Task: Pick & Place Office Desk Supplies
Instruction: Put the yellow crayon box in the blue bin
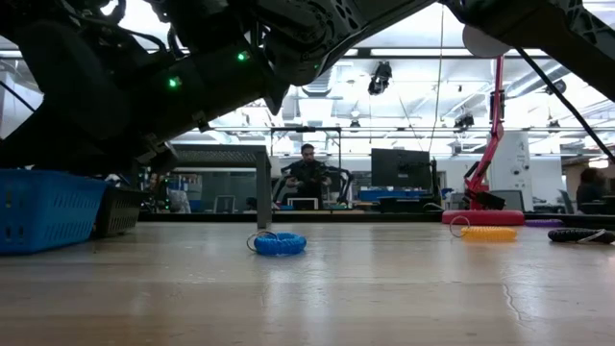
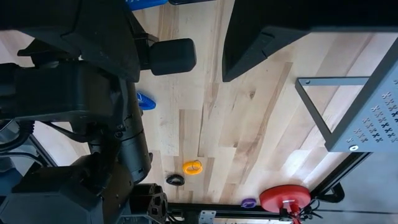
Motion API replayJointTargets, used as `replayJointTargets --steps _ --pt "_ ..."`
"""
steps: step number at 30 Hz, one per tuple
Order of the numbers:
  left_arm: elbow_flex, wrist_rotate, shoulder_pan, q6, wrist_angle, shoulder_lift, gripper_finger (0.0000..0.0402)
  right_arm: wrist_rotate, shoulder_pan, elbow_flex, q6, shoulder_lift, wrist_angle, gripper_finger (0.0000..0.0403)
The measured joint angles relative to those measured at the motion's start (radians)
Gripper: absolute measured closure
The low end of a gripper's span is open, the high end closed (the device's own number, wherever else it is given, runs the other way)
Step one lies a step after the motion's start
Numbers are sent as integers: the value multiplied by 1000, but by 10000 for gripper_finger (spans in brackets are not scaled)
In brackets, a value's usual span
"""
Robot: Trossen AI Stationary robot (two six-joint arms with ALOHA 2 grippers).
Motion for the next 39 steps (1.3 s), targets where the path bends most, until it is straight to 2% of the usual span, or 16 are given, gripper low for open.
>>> replayJointTargets --steps 7,11,20,24,29,34,39 --pt "0 0 0 0 0 0 169 -5 0 1 -23 -2 83 182" --pt "0 0 0 0 0 0 169 -13 0 1 8 -22 42 181" --pt "0 0 0 0 0 0 169 -14 -3 0 40 -130 -272 181" --pt "0 0 0 0 -3 -1 169 -14 -6 -2 117 -198 -464 181" --pt "0 0 0 0 -4 -1 169 -2 -5 -14 128 -300 -692 181" --pt "0 0 0 0 -3 0 169 67 -2 -125 261 -436 -790 181" --pt "0 0 0 0 -7 0 169 241 40 -339 524 -629 -819 181"
